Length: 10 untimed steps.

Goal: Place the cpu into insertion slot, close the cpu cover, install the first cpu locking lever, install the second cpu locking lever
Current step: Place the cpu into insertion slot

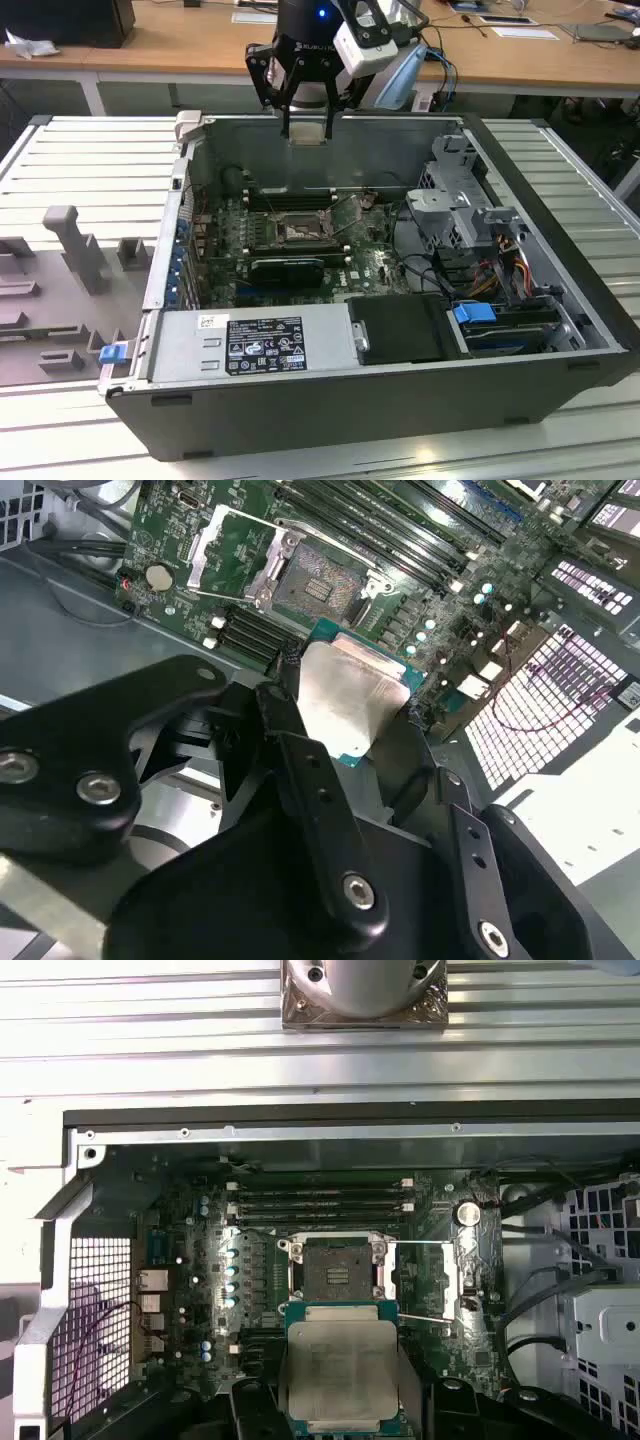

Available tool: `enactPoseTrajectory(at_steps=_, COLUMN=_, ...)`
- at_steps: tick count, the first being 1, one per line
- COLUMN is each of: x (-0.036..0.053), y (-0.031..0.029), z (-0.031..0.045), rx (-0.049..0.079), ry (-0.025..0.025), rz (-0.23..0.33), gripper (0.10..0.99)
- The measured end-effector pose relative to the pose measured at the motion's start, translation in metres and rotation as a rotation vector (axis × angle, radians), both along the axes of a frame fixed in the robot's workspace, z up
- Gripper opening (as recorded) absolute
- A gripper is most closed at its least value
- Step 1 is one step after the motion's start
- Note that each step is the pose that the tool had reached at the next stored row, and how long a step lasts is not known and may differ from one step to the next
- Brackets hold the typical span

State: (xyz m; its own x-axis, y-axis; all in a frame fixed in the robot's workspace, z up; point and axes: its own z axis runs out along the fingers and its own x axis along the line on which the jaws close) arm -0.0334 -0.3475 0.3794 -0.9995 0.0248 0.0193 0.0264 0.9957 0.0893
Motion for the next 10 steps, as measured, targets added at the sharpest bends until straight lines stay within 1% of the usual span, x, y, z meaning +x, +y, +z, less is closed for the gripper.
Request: enactPoseTrajectory(at_steps=10, x=0.0000, y=0.0000, z=0.0000, rx=0.000, ry=0.0001, rz=-0.006, gripper=0.529)
